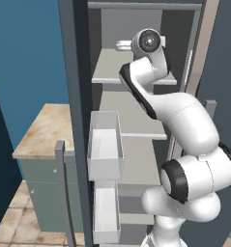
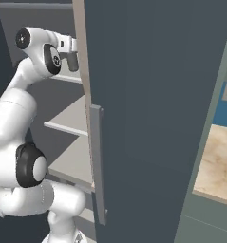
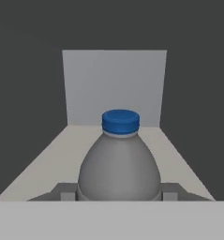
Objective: Take the bottled waters from the counter and place them in the freezer to freeze. Close the freezer door after placing the bottles.
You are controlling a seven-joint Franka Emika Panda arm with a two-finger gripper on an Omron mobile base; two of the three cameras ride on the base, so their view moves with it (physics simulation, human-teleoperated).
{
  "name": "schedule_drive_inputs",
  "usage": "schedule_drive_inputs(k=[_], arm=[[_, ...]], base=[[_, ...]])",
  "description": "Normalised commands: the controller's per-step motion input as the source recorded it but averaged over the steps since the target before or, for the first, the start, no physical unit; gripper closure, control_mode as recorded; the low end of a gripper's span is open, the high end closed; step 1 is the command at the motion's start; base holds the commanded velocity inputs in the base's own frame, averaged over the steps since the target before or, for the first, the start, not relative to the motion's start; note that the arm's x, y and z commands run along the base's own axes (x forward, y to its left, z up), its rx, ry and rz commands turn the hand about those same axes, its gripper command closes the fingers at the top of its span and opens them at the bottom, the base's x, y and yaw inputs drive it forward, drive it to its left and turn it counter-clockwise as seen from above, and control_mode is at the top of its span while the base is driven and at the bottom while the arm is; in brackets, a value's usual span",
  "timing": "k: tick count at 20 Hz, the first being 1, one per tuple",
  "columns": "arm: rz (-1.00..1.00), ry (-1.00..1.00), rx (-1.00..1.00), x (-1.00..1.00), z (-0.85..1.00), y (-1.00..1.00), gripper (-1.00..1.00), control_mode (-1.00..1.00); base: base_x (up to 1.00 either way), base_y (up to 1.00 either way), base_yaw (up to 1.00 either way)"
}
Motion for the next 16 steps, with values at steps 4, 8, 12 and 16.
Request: schedule_drive_inputs(k=[4,8,12,16], arm=[[0.00,0.02,0.00,0.70,-0.14,0.00,1.00,-1.00],[0.00,0.02,0.00,0.67,-0.16,0.00,1.00,-1.00],[0.00,0.04,0.00,0.51,-0.14,-0.01,1.00,-1.00],[0.00,0.03,0.00,0.48,-0.14,-0.05,1.00,-1.00]], base=[[0.00,0.00,0.00],[0.00,0.00,0.00],[0.00,0.00,0.00],[0.00,0.00,0.00]])
